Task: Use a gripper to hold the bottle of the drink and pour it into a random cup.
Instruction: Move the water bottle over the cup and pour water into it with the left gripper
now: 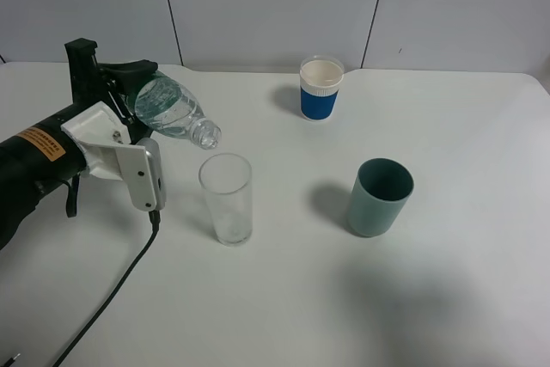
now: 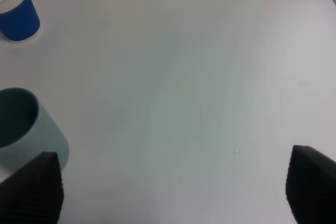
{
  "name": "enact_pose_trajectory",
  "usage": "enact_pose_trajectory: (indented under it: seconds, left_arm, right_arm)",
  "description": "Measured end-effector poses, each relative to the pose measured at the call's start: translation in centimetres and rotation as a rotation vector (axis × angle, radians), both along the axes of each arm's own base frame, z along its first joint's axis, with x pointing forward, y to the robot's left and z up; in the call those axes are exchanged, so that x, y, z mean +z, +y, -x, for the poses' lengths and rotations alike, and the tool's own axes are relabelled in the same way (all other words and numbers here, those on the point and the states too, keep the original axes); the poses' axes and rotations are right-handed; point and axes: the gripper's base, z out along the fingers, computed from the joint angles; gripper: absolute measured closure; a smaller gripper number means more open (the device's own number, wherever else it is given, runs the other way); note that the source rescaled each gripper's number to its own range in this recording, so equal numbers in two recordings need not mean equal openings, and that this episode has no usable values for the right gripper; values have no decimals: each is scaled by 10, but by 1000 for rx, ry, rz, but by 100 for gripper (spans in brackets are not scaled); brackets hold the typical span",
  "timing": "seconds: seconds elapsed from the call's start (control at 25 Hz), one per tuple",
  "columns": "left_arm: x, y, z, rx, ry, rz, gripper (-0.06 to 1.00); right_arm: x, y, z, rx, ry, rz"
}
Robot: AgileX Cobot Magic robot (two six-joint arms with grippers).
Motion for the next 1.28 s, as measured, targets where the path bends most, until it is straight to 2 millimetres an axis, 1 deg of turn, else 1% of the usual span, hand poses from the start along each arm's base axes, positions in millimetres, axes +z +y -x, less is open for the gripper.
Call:
enact_pose_trajectory:
  seconds: [1.28]
  left_arm:
    - [0,1,0,2,-29,-69,94]
  right_arm:
    - [0,0,0,0,0,0]
